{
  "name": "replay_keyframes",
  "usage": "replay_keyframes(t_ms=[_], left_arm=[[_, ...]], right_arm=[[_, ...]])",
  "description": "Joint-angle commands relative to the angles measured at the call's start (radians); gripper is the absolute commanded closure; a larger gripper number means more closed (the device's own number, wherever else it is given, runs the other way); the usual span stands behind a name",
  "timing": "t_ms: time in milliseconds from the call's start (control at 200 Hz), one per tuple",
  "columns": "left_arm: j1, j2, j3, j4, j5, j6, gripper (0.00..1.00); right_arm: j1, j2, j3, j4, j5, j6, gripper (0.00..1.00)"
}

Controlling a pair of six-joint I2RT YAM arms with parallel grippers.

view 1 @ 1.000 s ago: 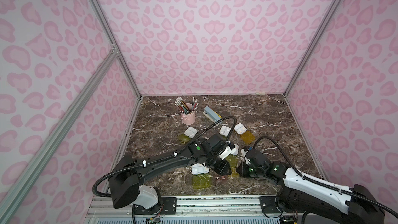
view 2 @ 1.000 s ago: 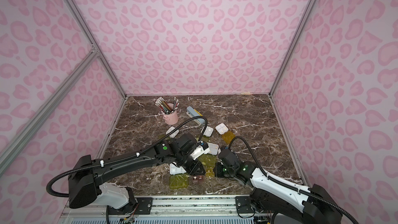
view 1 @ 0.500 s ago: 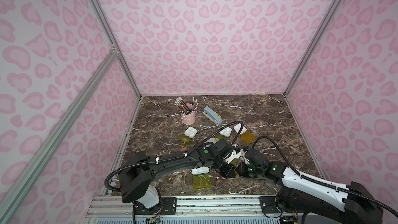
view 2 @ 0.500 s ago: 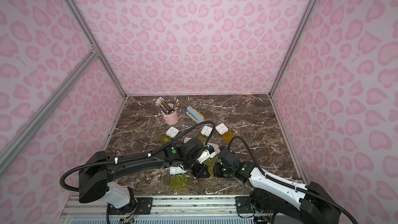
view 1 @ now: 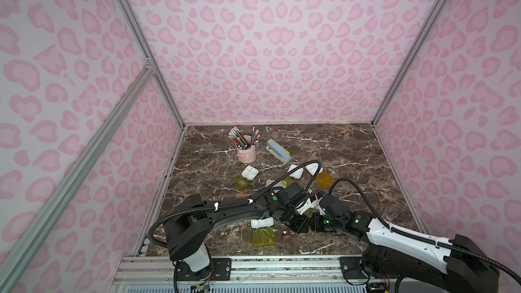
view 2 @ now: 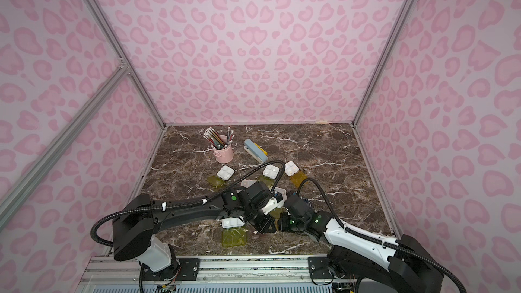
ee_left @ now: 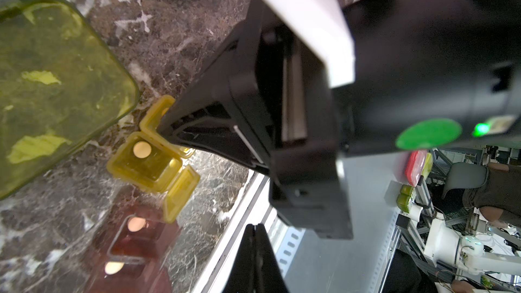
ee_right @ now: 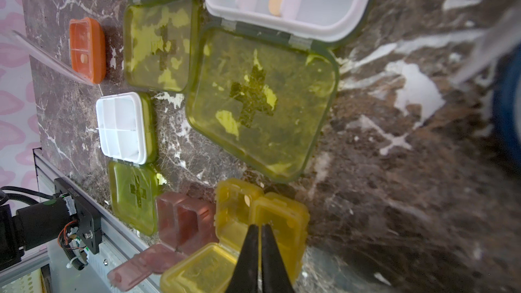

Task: Close pillboxes
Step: Close the lid on the pillbox.

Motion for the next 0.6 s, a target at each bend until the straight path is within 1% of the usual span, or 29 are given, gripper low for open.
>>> replay_keyframes(t_ms=[0, 180, 380, 595], left_arm=[[0.000, 0.012, 0.013, 0.013, 0.000, 0.019, 0.93], [-0.001, 0.028, 0.018, 0.007, 0.002, 0.021, 0.95], [0.000, 0.034, 0.008, -0.005, -0.027, 0.021, 0.96], [-0.001, 0.071, 0.021, -0.009, -0.041, 0.021, 0.97]], right_arm=[[0.001, -0.001, -0.015, -0.014, 0.010, 0.003, 0.91], [0.002, -0.006, -0.020, -0.014, 0.011, 0.007, 0.92], [0.001, -0.004, -0.019, -0.013, 0.011, 0.007, 0.92], [0.001, -0.005, -0.018, -0.017, 0.010, 0.007, 0.92]])
